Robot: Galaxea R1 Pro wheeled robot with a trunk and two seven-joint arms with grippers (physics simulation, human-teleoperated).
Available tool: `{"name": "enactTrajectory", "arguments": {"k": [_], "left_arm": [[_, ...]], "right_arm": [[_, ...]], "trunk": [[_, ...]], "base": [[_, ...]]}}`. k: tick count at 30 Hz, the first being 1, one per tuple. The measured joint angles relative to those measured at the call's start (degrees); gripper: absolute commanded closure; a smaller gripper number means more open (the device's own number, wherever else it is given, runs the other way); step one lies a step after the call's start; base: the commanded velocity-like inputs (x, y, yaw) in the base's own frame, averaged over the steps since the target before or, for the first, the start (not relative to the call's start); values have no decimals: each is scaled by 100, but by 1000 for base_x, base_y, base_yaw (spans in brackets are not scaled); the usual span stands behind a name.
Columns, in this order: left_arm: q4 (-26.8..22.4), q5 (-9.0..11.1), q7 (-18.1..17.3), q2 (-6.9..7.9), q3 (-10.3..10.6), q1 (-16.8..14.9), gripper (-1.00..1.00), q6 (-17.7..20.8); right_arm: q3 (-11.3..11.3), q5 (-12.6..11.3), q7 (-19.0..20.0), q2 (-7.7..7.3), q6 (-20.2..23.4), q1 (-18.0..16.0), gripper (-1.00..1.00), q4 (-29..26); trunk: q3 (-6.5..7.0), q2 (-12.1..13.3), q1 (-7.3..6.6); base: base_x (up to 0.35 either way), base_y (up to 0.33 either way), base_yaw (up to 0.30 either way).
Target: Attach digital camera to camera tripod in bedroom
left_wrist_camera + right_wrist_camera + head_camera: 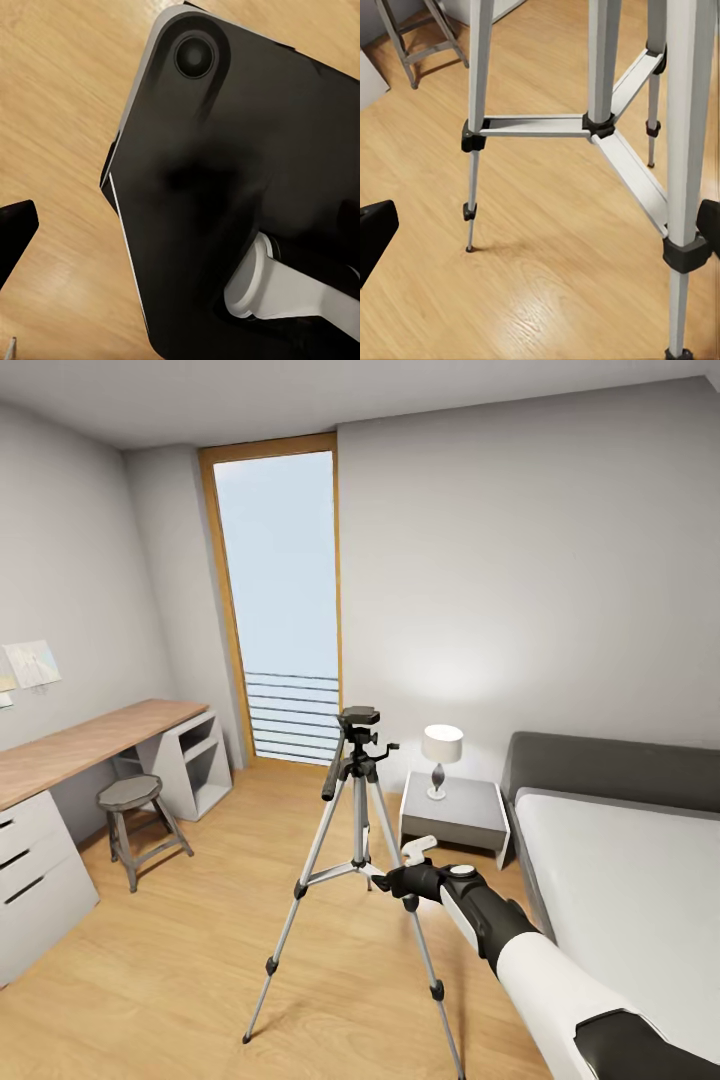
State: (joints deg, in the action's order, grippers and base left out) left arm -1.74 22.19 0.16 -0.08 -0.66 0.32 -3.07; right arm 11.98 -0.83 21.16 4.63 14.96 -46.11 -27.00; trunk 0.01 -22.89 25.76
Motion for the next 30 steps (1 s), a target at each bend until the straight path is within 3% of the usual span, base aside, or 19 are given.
{"name": "enactTrajectory", "arguments": {"k": [9, 14, 26, 30], "left_arm": [[-1, -2, 0, -7, 0, 0, -100, 1], [-4, -2, 0, -8, 0, 0, -100, 1], [-3, -2, 0, -8, 0, 0, -100, 1], [-4, -2, 0, -3, -1, 0, -100, 1]], "right_arm": [[1, -27, -36, 12, 5, 0, -100, 24], [-8, -27, 11, -12, 11, 2, -100, 348], [-25, -53, -41, -42, -2, -14, -100, 2337], [-31, -71, -46, -73, 19, -36, -100, 2707]], "trunk": [[0, 0, 0], [0, 0, 0], [0, 0, 0], [0, 0, 0]], "base": [[0, 0, 0], [0, 0, 0], [0, 0, 0], [0, 0, 0]]}}
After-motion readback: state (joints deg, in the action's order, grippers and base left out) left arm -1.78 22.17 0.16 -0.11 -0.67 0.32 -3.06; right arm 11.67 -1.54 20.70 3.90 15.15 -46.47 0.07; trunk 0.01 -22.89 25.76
